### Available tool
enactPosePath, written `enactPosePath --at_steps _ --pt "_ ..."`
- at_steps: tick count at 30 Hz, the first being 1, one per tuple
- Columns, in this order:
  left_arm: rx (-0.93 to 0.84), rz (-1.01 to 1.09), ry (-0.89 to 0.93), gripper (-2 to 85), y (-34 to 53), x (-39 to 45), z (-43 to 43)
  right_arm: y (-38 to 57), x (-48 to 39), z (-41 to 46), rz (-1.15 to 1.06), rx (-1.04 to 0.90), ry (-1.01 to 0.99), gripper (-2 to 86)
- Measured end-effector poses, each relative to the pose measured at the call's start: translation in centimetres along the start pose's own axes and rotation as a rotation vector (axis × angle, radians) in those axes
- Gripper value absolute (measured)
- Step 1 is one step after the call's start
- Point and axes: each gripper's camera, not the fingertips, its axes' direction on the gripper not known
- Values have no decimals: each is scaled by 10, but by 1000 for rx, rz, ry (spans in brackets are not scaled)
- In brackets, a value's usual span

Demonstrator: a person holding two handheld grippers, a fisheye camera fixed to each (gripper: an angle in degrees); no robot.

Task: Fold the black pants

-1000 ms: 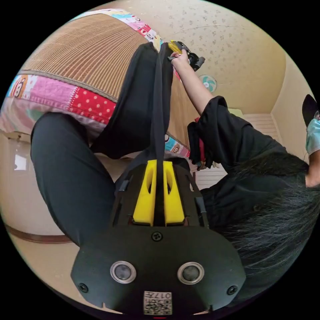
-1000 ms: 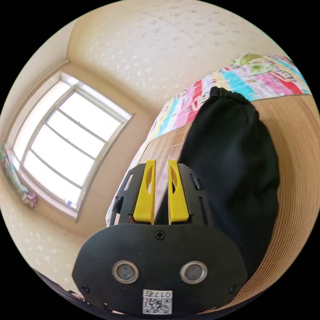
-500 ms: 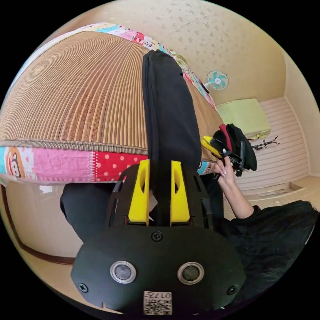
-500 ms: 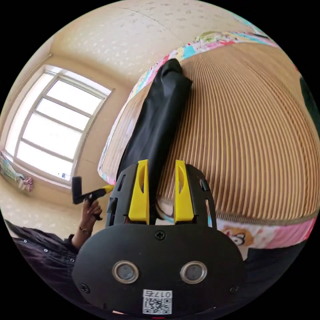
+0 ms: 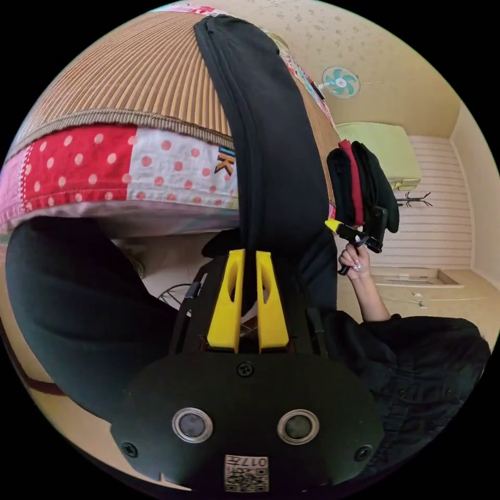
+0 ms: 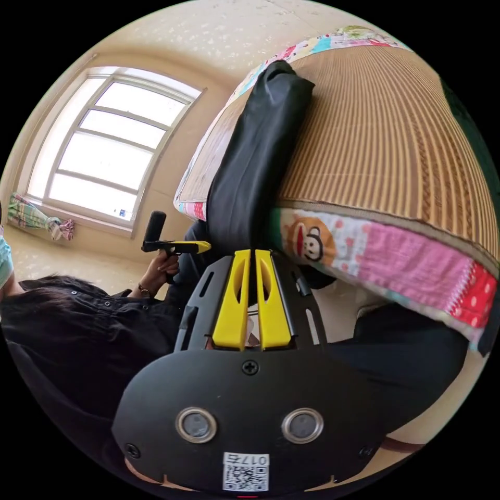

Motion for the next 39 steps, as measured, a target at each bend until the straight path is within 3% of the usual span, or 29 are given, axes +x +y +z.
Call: enactPosePath --at_steps 5,9,14,16,18,22,28,32,39 --pt "216 -6 35 78 12 -2 -30 7 13 -47 46 197 -60 74" --pt "275 72 -69 87 -17 28 -35 -12 15 -47 78 276 -12 85" --pt "151 18 -175 39 -55 39 3 -51 17 -16 107 210 -23 44" --pt "150 -13 -115 26 -54 37 0 -54 5 -18 77 212 36 26" --pt "230 36 -35 23 -37 36 -17 -50 -8 -28 -25 245 -11 21" --pt "279 -94 -47 38 -15 15 -25 -45 12 -34 56 217 90 41" --pt "405 -65 64 114 -15 -6 -41 -63 25 -35 -28 183 -27 102" --pt "283 -77 44 59 -44 -20 -18 -93 32 -17 -28 104 -70 100" --pt "260 -95 69 44 -36 -16 -8 -97 30 -4 -19 86 -10 88"
